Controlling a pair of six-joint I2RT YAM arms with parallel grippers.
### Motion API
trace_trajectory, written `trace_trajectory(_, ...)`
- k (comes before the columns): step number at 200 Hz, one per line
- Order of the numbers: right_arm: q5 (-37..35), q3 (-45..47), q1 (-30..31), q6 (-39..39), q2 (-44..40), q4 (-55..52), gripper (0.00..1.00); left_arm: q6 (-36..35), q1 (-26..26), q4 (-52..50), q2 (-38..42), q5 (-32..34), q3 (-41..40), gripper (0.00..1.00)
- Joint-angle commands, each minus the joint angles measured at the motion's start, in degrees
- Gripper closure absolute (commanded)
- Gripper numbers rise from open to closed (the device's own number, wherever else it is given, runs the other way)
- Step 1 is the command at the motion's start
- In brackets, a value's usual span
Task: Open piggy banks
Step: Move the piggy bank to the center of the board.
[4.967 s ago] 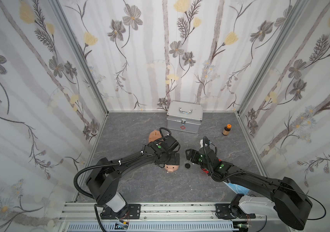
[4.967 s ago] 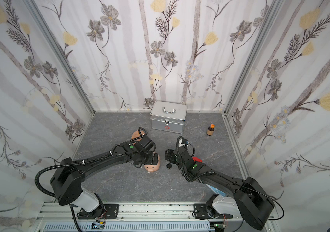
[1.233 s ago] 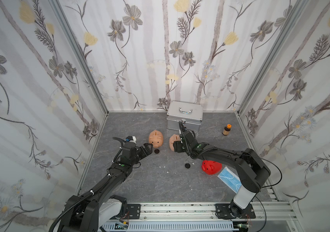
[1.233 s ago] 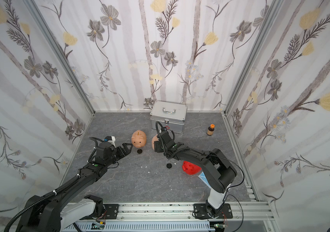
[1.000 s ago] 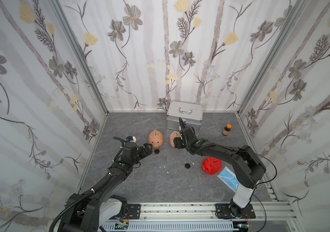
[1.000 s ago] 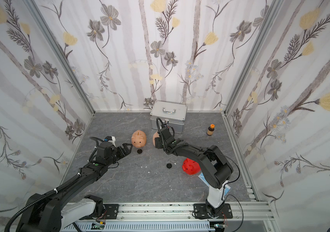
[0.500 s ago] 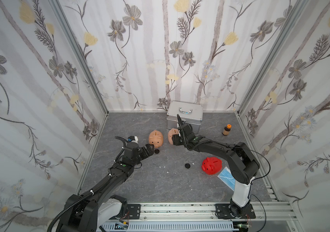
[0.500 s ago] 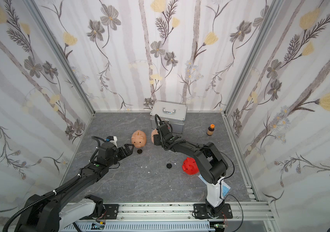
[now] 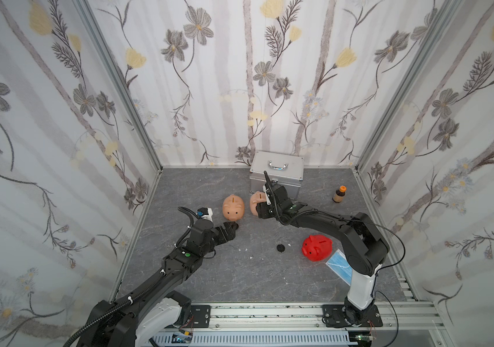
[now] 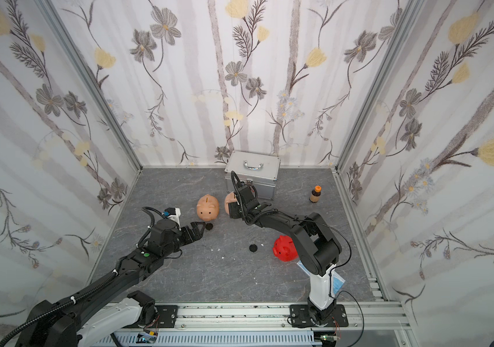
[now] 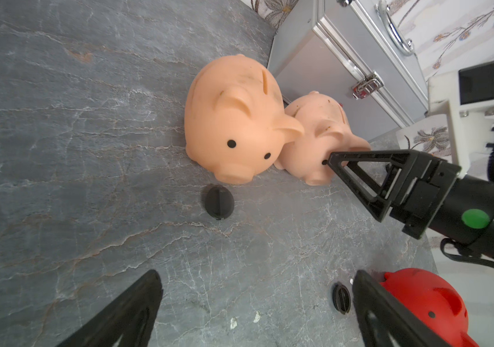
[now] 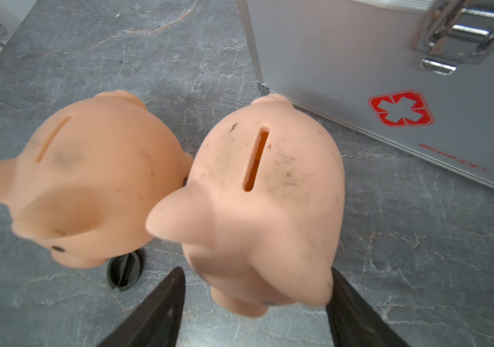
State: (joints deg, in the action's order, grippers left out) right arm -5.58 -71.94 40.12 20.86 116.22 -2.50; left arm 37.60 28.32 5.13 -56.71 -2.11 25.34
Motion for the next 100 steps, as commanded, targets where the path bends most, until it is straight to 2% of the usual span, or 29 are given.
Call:
trace_trajectory(1, 0.4, 1.3, 0.3, -0.3, -3.7, 1.7, 0.23, 0.5, 2.8, -1.5, 0.8, 3.4, 0.2, 0.0)
trace_trajectory(49, -4.8, 10.6, 3.3, 4.2, -14.4, 0.2, 0.25, 4.1, 12.1, 1.6, -0.7, 4.9, -1.4, 0.0)
trace_trajectory(88, -4.1, 20.7, 3.9, 10.8, -20.9, -3.8, 0.33, 6.1, 19.0, 10.0, -10.5, 3.7, -1.4, 0.0)
trace_trajectory(100, -3.8, 22.3, 6.1, 11.8, -21.8, -6.3, 0.35, 6.6, 20.0, 13.1, -14.5, 2.6, -0.8, 0.0)
